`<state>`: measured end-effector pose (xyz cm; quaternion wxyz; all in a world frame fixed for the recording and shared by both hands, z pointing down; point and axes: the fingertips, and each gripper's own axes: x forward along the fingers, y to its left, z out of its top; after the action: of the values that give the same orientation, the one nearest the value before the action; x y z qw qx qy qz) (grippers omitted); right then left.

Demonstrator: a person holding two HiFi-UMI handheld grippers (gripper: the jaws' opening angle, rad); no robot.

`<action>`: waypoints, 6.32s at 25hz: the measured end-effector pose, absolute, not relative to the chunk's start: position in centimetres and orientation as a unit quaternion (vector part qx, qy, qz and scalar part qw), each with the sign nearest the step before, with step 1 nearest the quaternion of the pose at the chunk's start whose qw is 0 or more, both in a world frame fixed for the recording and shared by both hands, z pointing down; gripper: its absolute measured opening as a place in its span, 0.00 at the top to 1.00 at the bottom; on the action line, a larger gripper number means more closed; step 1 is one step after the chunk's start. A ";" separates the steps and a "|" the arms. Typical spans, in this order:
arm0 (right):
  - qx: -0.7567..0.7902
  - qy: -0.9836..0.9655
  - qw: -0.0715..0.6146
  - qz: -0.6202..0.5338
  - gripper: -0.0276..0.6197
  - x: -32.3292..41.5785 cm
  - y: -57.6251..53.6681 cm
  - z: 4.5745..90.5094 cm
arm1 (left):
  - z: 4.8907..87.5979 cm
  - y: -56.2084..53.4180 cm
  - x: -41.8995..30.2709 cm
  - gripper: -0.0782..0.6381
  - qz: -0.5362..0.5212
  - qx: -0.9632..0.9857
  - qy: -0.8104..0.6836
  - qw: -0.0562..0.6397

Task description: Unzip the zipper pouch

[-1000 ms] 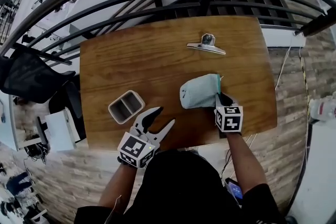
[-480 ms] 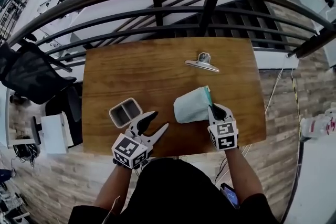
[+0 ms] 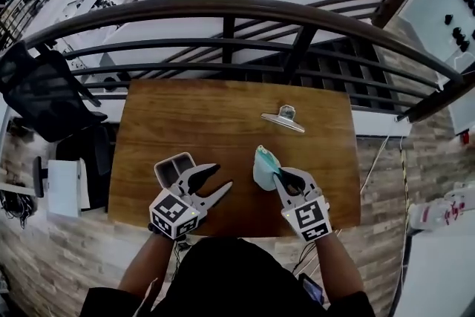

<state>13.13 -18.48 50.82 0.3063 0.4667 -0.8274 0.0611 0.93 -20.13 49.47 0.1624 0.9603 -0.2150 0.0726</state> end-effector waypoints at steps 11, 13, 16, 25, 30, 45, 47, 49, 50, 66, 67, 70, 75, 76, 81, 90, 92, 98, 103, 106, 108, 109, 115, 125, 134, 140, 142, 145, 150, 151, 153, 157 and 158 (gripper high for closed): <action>0.337 -0.881 0.318 -0.092 0.92 7.1 -15.8 43.6 | 46.6 -19.1 1.9 0.60 0.051 0.982 -0.043 0.174; 0.336 -0.880 0.319 -0.103 0.92 6.8 -15.7 43.2 | 45.7 -18.6 2.0 0.60 0.042 0.983 -0.008 0.181; 0.340 -0.879 0.318 -0.102 0.92 7.1 -15.9 43.4 | 45.1 -18.7 2.3 0.60 0.031 0.983 0.008 0.182; 0.334 -0.883 0.317 -0.094 0.92 7.3 -15.0 43.8 | 44.4 -18.0 2.9 0.78 0.030 0.984 0.034 0.170; 0.328 -0.887 0.311 -0.092 0.92 8.1 -14.6 43.8 | 44.3 -17.4 3.6 0.80 0.034 0.985 0.024 0.166; 0.318 -0.900 0.289 -0.073 0.84 11.7 -14.7 44.8 | 44.6 -15.5 6.1 0.86 0.041 0.982 -0.067 0.171; 0.311 -0.907 0.279 -0.054 0.81 12.0 -14.7 44.9 | 44.3 -15.6 6.1 0.86 0.043 0.984 -0.076 0.158; 0.306 -0.912 0.268 -0.041 0.78 12.3 -14.8 44.7 | 44.1 -15.8 5.9 0.87 0.049 0.984 -0.087 0.146; 0.308 -0.915 0.259 -0.035 0.77 12.5 -14.9 44.5 | 44.0 -16.0 5.8 0.87 0.051 0.984 -0.092 0.142; 0.251 -0.947 0.199 0.021 0.80 9.8 -15.3 42.0 | 45.3 -16.0 7.6 0.87 0.103 0.988 -0.069 0.091; 0.243 -0.949 0.202 0.021 0.80 9.5 -15.4 42.0 | 45.4 -15.8 7.7 0.87 0.107 0.988 -0.066 0.089; 0.218 -0.954 0.206 0.029 0.80 8.6 -15.7 41.9 | 45.5 -15.6 7.8 0.87 0.118 0.988 -0.059 0.083; 0.171 -0.960 0.217 0.047 0.78 6.8 -15.8 42.6 | 45.8 -15.1 7.5 0.87 0.137 0.986 -0.054 0.072; 0.163 -0.961 0.218 0.048 0.77 6.5 -15.8 42.7 | 46.0 -15.0 7.4 0.87 0.143 0.986 -0.055 0.068; 0.135 -0.964 0.223 0.056 0.77 5.5 -15.8 43.6 | 46.6 -14.9 7.1 0.87 0.153 0.984 -0.057 0.069; 0.081 -0.966 0.233 0.079 0.80 3.9 -15.7 45.1 | 47.1 -15.0 6.1 0.87 0.160 0.982 -0.061 0.078; 0.076 -0.966 0.240 0.064 0.84 3.8 -15.5 45.3 | 47.3 -15.1 6.0 0.87 0.160 0.982 -0.063 0.082; 0.080 -0.967 0.234 0.057 0.86 4.2 -15.4 44.9 | 47.2 -15.3 6.2 0.87 0.156 0.982 -0.059 0.088; 0.092 -0.969 0.219 0.072 0.86 4.5 -15.7 44.9 | 47.4 -15.4 6.4 0.87 0.162 0.982 -0.054 0.083; 0.099 -0.969 0.209 0.084 0.86 4.5 -15.6 44.6 | 47.5 -15.3 6.3 0.87 0.170 0.981 -0.052 0.080; 0.097 -0.969 0.213 0.079 0.89 4.5 -15.4 44.7 | 47.7 -15.1 6.2 0.87 0.173 0.980 -0.051 0.079; 0.095 -0.969 0.218 0.074 0.89 4.5 -15.3 44.8 | 47.8 -15.1 6.2 0.87 0.174 0.980 -0.051 0.079; 0.106 -0.972 0.200 0.058 0.89 4.7 -15.7 44.1 | 47.7 -15.5 5.8 0.87 0.161 0.981 -0.058 0.091; 0.171 -0.966 0.075 0.176 0.89 6.6 -16.9 43.1 | 46.3 -16.7 5.2 0.87 0.121 0.983 -0.081 0.109; 0.179 -0.947 0.038 0.263 0.90 6.4 -17.4 43.9 | 47.2 -16.9 5.2 0.87 0.149 0.981 -0.090 0.089; 0.196 -0.928 0.053 0.312 0.91 7.5 -17.8 45.5 | 47.3 -17.2 5.6 0.87 0.158 0.979 -0.101 0.075; 0.196 -0.918 0.041 0.341 0.91 7.7 -17.8 45.9 | 47.4 -17.2 5.8 0.87 0.162 0.979 -0.102 0.068; 0.192 -0.899 0.023 0.392 0.92 7.6 -18.2 46.2 | 47.6 -17.5 5.7 0.87 0.167 0.979 -0.102 0.064; 0.189 -0.894 0.018 0.406 0.94 8.2 -17.9 46.2 | 47.5 -17.2 6.1 0.87 0.170 0.979 -0.100 0.058; 0.190 -0.893 0.020 0.407 0.94 8.3 -17.9 46.3 | 47.6 -17.2 6.2 0.87 0.172 0.978 -0.100 0.055; 0.192 -0.892 0.024 0.409 0.94 8.5 -17.9 46.4 | 47.6 -17.1 6.3 0.87 0.174 0.978 -0.100 0.048; 0.199 -0.891 0.033 0.408 0.94 9.1 -17.9 46.6 | 47.5 -16.9 6.7 0.87 0.179 0.978 -0.097 0.034; 0.202 -0.890 0.036 0.408 0.94 9.3 -18.0 46.7 | 47.5 -16.9 6.9 0.87 0.182 0.978 -0.096 0.029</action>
<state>9.30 -17.96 46.66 0.0363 0.2022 -0.8897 0.4077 6.91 -16.89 47.51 0.0286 0.9781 -0.0964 0.1820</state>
